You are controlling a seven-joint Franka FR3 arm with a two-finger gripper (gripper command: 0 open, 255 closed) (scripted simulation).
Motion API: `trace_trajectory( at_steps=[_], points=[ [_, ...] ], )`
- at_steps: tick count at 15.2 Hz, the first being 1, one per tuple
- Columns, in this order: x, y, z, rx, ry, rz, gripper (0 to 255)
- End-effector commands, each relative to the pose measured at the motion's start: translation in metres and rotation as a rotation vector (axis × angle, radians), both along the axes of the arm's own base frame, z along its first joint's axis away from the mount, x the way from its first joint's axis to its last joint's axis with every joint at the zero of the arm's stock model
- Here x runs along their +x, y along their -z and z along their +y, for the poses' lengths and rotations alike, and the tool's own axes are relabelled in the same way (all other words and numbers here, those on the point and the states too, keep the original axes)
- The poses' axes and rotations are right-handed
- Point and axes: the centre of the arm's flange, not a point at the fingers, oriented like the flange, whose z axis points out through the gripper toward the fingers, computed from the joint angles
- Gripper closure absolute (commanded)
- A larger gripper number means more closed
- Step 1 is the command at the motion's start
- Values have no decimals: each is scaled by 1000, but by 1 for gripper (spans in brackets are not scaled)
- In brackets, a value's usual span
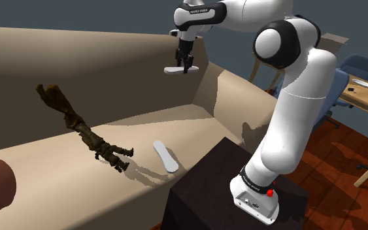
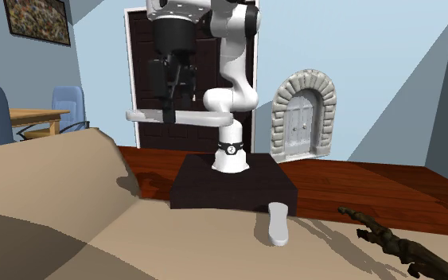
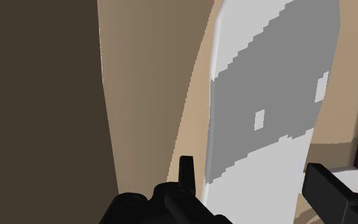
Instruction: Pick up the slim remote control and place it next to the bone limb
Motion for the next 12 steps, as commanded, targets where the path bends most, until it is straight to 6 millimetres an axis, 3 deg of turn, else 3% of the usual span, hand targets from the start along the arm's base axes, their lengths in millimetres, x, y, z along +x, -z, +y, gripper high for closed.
trace_trajectory(
  at_steps=[1, 12],
  points=[
    [3, 1, 25, 0, 2, -1, 255],
    [19, 0, 169, 0, 2, -1, 255]
  ],
)
